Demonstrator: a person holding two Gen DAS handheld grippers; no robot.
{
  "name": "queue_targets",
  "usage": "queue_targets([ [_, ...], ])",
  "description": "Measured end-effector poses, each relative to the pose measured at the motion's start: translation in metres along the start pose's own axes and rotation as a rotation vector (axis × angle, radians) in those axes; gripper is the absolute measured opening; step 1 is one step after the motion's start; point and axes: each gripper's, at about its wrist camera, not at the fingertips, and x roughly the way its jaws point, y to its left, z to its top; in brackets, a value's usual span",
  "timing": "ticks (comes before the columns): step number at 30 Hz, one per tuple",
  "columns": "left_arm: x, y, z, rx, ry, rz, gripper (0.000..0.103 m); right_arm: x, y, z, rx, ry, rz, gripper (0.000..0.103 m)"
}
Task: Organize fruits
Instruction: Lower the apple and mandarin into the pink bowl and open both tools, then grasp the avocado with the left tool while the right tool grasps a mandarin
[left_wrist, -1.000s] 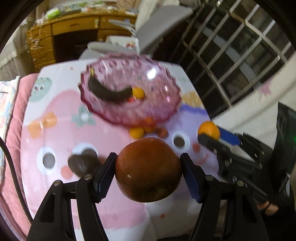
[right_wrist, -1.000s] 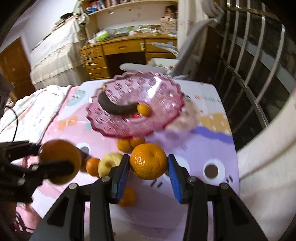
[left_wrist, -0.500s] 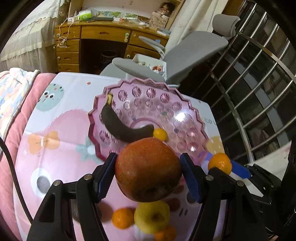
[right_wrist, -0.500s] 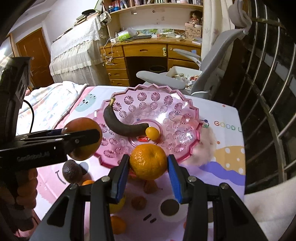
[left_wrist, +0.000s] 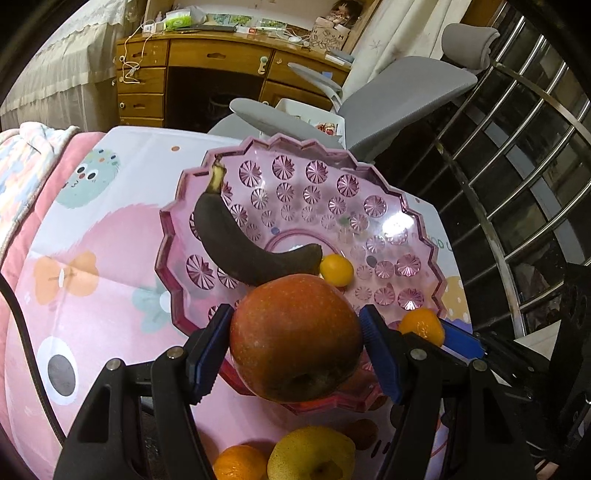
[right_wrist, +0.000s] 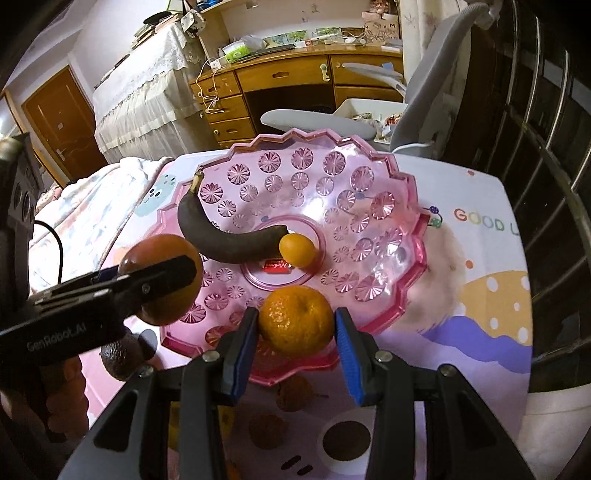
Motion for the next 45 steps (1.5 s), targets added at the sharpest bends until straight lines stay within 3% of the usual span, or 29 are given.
queue_targets([
  [4,0.001,0.0,-0.001,-0.001,0.001,-0.001,0.069,0.006,0.0,0.001,0.004,0.013,0.008,0.042],
  [7,-0.006,0.0,0.0,-0.001,-0.026,-0.031,0.083,0.006,0.0,0.001,0.006,0.009,0.013,0.045],
  [11,-0.014,-0.003,0.002,0.007,-0.042,-0.043,0.083,0.002,0.001,0.001,0.028,-0.011,0.02,0.055],
  [25,-0.052,0.024,-0.017,0.002,-0.053,-0.092,0.084,-0.022,0.016,-0.012,0.101,-0.046,0.001,0.056],
  [33,-0.08,0.058,-0.03,0.027,-0.047,-0.113,0.084,-0.027,0.037,-0.04,0.163,-0.022,-0.024,0.057],
  [45,-0.095,0.086,-0.05,0.171,0.036,-0.106,0.084,-0.038,0.065,-0.094,0.326,-0.057,-0.083,0.062],
])
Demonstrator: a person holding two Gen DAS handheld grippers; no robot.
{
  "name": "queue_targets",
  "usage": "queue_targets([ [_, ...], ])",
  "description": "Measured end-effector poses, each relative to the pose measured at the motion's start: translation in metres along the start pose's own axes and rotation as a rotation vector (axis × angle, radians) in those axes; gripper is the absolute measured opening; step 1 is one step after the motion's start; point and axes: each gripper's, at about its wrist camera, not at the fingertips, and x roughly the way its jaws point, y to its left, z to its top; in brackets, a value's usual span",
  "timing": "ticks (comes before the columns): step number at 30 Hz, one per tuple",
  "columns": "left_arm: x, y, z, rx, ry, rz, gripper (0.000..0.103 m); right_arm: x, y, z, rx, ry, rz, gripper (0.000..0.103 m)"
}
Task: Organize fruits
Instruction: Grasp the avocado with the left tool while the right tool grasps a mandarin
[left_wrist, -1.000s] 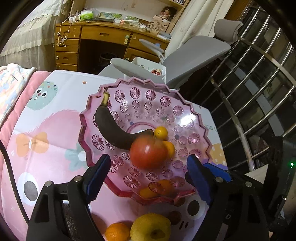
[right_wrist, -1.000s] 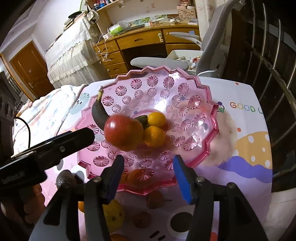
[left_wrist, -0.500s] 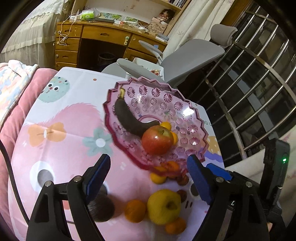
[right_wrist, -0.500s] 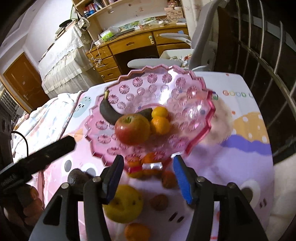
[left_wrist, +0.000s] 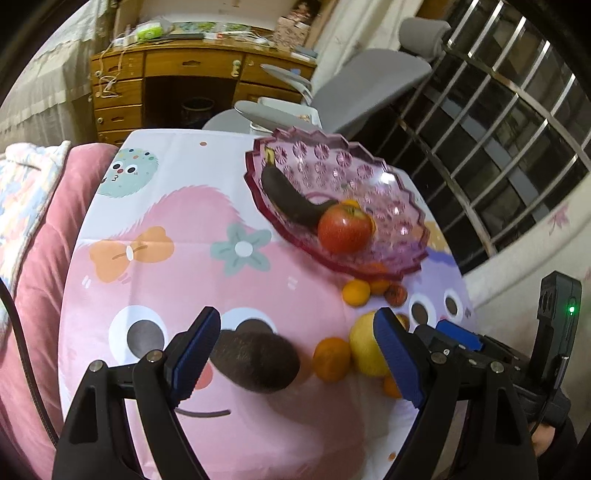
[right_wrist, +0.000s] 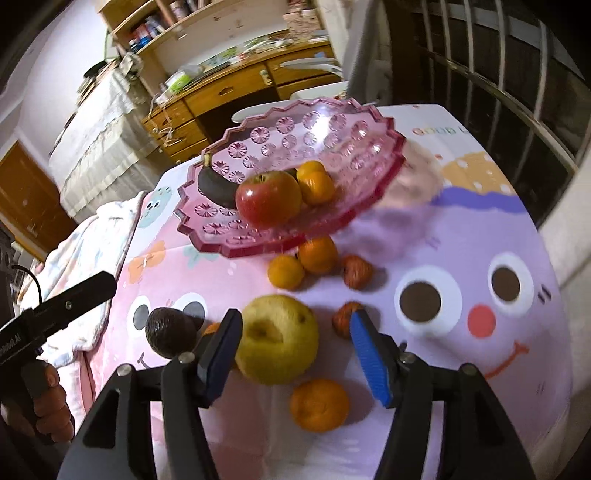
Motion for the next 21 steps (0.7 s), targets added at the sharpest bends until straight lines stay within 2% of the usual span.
queue_targets([
  [4,0.004,0.001,-0.007,0.039,0.051,-0.004,0.084,-0.001,0.001,-0.016,0.043,-0.001,-0.027,0.063],
  [7,0.011,0.004,-0.012,0.052,0.087,0.017,0.088,-0.001,0.0,-0.027,0.066,0.004,-0.051,0.064],
  [11,0.025,0.013,-0.017,0.052,0.142,0.044,0.088,0.001,0.001,-0.04,0.086,0.015,-0.086,0.068],
  [15,0.038,0.02,-0.021,0.073,0.169,0.072,0.088,0.005,0.001,-0.055,0.096,0.034,-0.118,0.068],
  [21,0.055,0.025,-0.023,0.09,0.203,0.076,0.088,0.013,0.0,-0.068,0.106,0.054,-0.155,0.068],
])
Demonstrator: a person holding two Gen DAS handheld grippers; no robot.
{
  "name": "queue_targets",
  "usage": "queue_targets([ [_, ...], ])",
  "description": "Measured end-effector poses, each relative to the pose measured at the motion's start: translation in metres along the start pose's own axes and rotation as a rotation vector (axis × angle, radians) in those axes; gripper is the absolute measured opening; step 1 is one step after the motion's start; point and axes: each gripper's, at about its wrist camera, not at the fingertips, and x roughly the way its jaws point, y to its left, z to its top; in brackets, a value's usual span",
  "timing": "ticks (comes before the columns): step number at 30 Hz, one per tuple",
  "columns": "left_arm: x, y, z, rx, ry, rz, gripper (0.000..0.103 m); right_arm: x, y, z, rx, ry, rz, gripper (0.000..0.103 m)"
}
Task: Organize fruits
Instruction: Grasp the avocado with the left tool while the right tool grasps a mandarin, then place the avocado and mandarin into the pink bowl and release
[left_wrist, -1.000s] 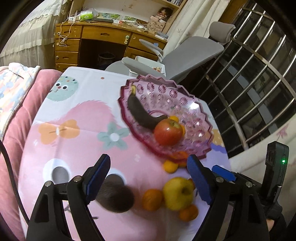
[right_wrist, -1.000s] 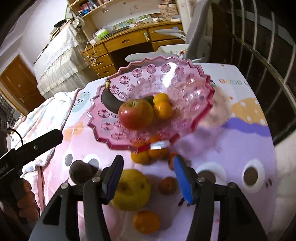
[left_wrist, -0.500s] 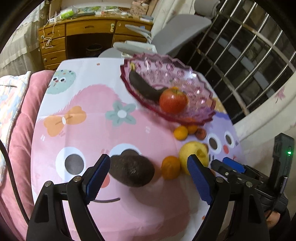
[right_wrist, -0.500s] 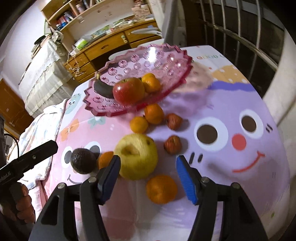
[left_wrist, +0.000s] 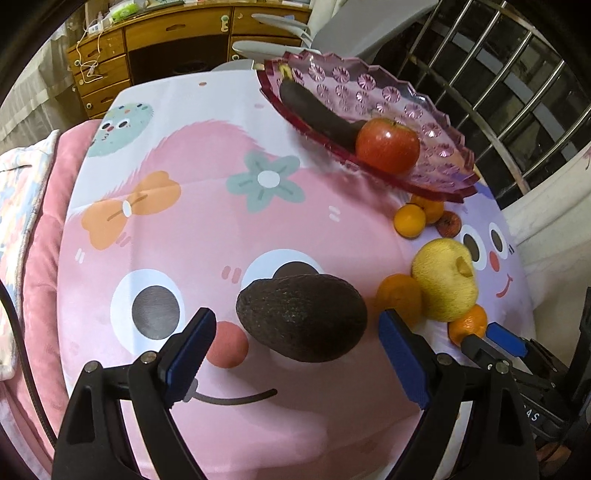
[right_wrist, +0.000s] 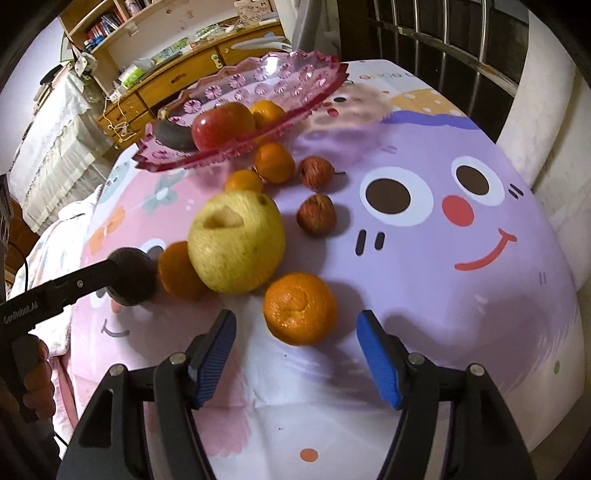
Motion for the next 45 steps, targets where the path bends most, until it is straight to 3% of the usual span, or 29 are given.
queue_targets([
  [15,0.029,0.004,0.003,-0.01,0.056,-0.023,0.088,0.017,0.009,-0.004,-0.054,0.0,-0.101,0.068],
  [19,0.033,0.004,0.001,-0.018,0.059,-0.022,0.088,0.019,0.014,-0.004,-0.083,-0.002,-0.101,0.066],
  [29,0.038,-0.005,0.0,-0.005,0.027,0.017,0.085,0.019,0.018,-0.005,-0.135,0.004,-0.104,0.045],
  [45,0.037,-0.016,0.004,-0.049,-0.029,0.107,0.083,0.01,-0.006,0.015,-0.153,0.022,-0.031,0.044],
])
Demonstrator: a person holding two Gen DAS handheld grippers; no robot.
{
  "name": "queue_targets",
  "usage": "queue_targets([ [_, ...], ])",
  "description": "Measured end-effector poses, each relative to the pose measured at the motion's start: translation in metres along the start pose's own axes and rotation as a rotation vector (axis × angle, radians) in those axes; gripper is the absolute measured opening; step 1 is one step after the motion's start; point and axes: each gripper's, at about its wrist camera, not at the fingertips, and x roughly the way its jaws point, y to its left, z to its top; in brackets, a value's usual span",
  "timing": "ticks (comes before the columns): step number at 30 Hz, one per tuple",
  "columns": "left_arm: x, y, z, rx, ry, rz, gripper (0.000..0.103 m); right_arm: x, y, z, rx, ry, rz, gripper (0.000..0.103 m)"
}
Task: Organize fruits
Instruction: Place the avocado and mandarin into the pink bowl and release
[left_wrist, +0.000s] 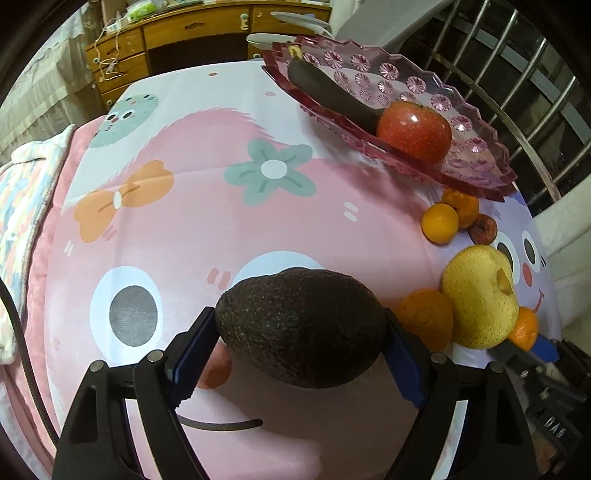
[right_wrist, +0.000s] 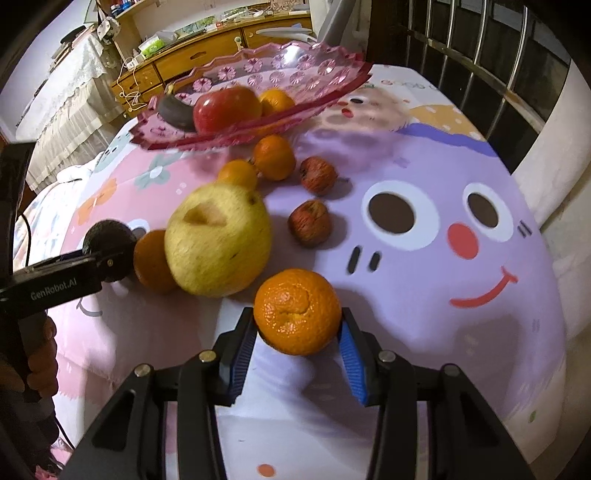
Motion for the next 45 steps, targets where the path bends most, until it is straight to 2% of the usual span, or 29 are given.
queue_targets([
  [7,-0.027,0.003,0.012,-0.048,-0.066,0.018,0.083,-0.018,-0.022,0.026,-0.017,-0.041,-0.01,0.044],
  [14,-0.055,0.003,0.039,-0.097,-0.155,0.022,0.083,-0.035,-0.039,0.067,-0.001,-0.093,0.036,0.044],
  [24,-0.068,-0.013,0.101,-0.16,-0.221,0.022,0.084,-0.041,-0.032,0.12,-0.045,-0.157,0.105,0.044],
  [34,-0.049,-0.04,0.17,-0.19,-0.241,0.012,0.084,-0.019,-0.018,0.151,-0.108,-0.148,0.17,0.044],
  [39,-0.036,-0.046,0.19,-0.207,-0.251,0.007,0.084,-0.002,-0.016,0.158,-0.121,-0.112,0.192,0.045],
  [45,-0.014,-0.051,0.199,-0.211,-0.218,0.011,0.084,0.012,-0.018,0.16,-0.116,-0.074,0.229,0.045],
])
